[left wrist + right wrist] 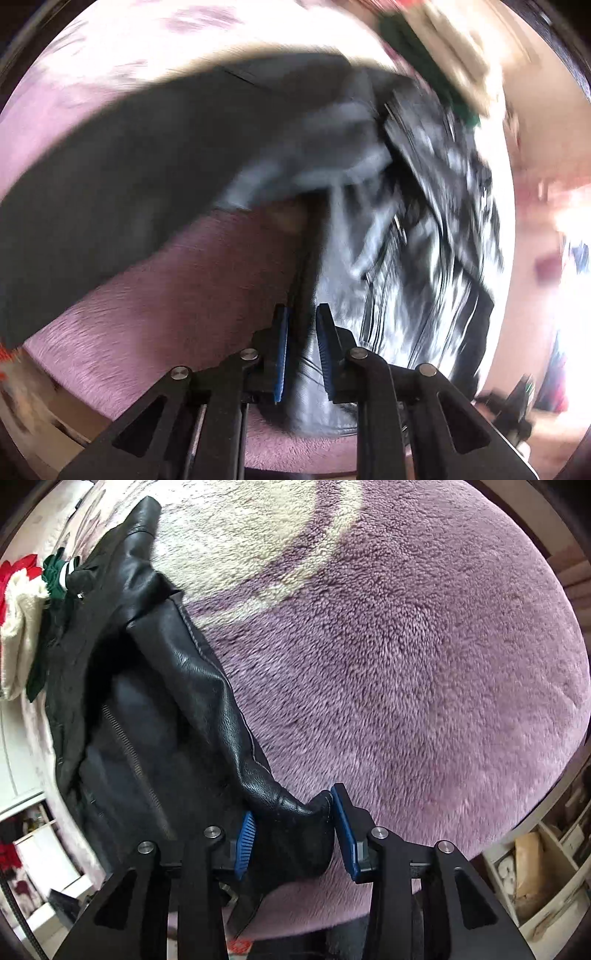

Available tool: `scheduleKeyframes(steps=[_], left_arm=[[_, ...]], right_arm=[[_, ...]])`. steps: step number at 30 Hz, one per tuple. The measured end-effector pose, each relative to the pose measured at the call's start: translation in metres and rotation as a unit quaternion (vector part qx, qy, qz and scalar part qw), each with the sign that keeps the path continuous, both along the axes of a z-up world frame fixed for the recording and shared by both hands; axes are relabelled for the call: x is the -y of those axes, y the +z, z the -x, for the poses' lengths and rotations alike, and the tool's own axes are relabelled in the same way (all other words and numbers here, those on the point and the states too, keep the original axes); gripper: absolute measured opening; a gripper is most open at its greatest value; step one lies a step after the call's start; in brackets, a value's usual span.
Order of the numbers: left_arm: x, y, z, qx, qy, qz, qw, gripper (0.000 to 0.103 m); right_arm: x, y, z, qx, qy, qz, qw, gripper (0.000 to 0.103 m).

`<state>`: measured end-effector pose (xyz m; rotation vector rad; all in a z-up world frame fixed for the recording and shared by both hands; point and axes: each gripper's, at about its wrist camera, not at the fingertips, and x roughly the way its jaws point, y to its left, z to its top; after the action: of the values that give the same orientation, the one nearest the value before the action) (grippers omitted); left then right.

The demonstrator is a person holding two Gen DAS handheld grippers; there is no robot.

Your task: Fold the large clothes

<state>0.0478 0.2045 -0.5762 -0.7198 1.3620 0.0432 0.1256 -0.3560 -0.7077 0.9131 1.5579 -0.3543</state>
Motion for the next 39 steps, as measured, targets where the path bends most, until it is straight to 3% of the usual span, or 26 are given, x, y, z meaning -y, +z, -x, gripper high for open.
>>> scheduleKeyframes(steps=[2,5,7,8,9,10,12,17,18,19,20,23,25,27,28,30,32,33,34,36,37,38,39], left_arm=[[-0.03,0.007,0.017,0.005,0.063,0.001,0.998,0.021],[-0.072,-0.008,0.039,-0.015,0.164,0.025,0.986,0.041],[-0.098,-0.026,0.055,-0.033,0.224,0.054,0.9726,0.057],[-0.112,-0.041,0.064,-0.046,0.262,0.078,0.9608,0.066],[-0.122,-0.051,0.07,-0.051,0.289,0.098,0.9509,0.066],[-0.133,-0.061,0.078,-0.05,0.324,0.124,0.9366,0.066],[-0.128,-0.068,0.074,-0.046,0.36,0.141,0.9209,0.066],[-0.148,-0.059,0.08,-0.052,0.41,0.121,0.9023,0.062],[-0.152,-0.055,0.079,-0.049,0.42,0.109,0.8997,0.046],[-0.156,-0.051,0.077,-0.047,0.426,0.093,0.8988,0.033],[-0.168,-0.043,0.076,-0.038,0.43,0.069,0.8995,0.011],[-0.188,-0.022,0.063,0.01,0.424,0.03,0.9051,0.007],[-0.203,-0.014,0.049,0.033,0.399,0.015,0.9161,0.007],[-0.214,-0.027,0.038,0.037,0.377,0.034,0.9248,0.007],[-0.22,-0.036,0.035,0.033,0.374,0.061,0.9247,0.008],[-0.226,-0.055,0.039,0.024,0.379,0.109,0.9189,0.019],[-0.228,-0.071,0.044,0.03,0.399,0.162,0.9019,0.031],[-0.233,-0.077,0.048,0.036,0.417,0.177,0.8907,0.031],[-0.235,-0.079,0.05,0.037,0.432,0.185,0.8822,0.031],[-0.237,-0.077,0.051,0.032,0.456,0.177,0.8713,0.031],[-0.233,-0.066,0.045,0.023,0.454,0.135,0.8805,0.031],[-0.225,-0.053,0.031,0.013,0.439,0.078,0.8951,0.026],[-0.22,-0.038,0.02,0.012,0.417,0.019,0.9086,0.015]], right_arm=[[0.0,0.01,0.011,-0.007,-0.009,-0.008,1.0,0.046],[0.0,0.027,0.025,-0.015,-0.006,0.0,1.0,0.046],[-0.005,0.036,0.013,-0.018,0.001,0.009,1.0,0.046],[-0.015,0.041,0.013,-0.022,0.01,0.018,1.0,0.046],[-0.02,0.04,0.002,-0.023,0.015,0.025,0.999,0.046],[-0.053,0.04,-0.019,-0.022,0.024,0.037,0.999,0.046],[-0.077,0.044,-0.033,-0.018,0.045,0.059,0.997,0.046],[-0.141,0.05,-0.085,0.01,0.099,0.087,0.991,0.046],[-0.143,0.055,-0.101,0.017,0.108,0.094,0.99,0.046],[-0.161,0.06,-0.107,0.032,0.124,0.095,0.987,0.046],[-0.18,0.064,-0.114,0.042,0.143,0.102,0.984,0.046],[-0.216,0.072,-0.128,0.064,0.184,0.116,0.974,0.046],[-0.236,0.072,-0.136,0.07,0.212,0.116,0.968,0.046],[-0.237,0.064,-0.145,0.069,0.226,0.101,0.966,0.046],[-0.242,0.061,-0.144,0.066,0.23,0.094,0.966,0.046],[-0.25,0.057,-0.142,0.065,0.228,0.075,0.968,0.046],[-0.253,0.054,-0.145,0.063,0.213,0.059,0.973,0.046],[-0.247,0.048,-0.147,0.06,0.206,0.055,0.975,0.049],[-0.245,0.031,-0.159,0.058,0.199,0.053,0.977,0.055],[-0.241,0.03,-0.166,0.055,0.184,0.048,0.98,0.06],[-0.24,0.029,-0.168,0.052,0.175,0.05,0.982,0.06],[-0.239,0.026,-0.17,0.046,0.166,0.055,0.984,0.06],[-0.24,0.02,-0.179,0.042,0.159,0.059,0.985,0.06]])
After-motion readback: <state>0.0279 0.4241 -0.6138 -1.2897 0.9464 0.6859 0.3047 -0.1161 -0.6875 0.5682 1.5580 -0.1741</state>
